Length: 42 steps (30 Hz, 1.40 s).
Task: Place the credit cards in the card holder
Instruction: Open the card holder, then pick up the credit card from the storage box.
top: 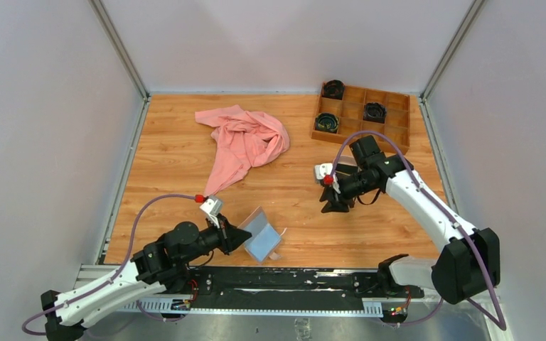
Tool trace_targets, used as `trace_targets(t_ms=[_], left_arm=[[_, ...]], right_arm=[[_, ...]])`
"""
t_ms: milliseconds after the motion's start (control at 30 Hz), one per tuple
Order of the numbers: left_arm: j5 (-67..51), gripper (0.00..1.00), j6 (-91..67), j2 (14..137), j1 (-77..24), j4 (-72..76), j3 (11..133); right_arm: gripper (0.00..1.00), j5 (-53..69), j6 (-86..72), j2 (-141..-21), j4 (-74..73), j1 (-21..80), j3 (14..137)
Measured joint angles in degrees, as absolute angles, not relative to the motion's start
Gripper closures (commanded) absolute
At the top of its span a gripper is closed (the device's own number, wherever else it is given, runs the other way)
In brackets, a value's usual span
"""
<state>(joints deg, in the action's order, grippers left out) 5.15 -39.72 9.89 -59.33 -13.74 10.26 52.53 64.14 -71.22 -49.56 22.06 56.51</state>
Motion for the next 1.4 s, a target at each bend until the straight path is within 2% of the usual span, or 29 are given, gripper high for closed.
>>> trace_targets(t_ms=[267,500,733,967,1167,1400], left_arm=[[4.8,1.00,-38.0,13.4,-59.3,-15.0,10.3],[3.4,1.00,-39.7,12.5,-59.3,-7.7,5.0],[3.9,1.00,-39.6,14.5,-59.3,-3.0,2.5],[5.3,1.00,-38.1,23.5,-59.3,4.5,3.0],[5.8,1.00,-36.7,28.8,-59.3,7.7,5.5],[6.3,1.00,-36.4,31.2,-59.3,10.6,6.5]], right_arm=[[0.58,51.3,64.5,-71.2,-51.0,19.0,56.6],[0.57,51.0,65.1,-71.2,-52.6,7.9,58.4],[0.55,50.3,66.1,-74.5,-53.2,7.3,62.5],[0.52,45.2,67.6,-82.3,-53.2,6.3,68.0],[0.48,43.6,66.3,-90.4,-52.2,5.7,68.7],[0.45,39.2,61.8,-94.0,-47.1,5.7,68.1]])
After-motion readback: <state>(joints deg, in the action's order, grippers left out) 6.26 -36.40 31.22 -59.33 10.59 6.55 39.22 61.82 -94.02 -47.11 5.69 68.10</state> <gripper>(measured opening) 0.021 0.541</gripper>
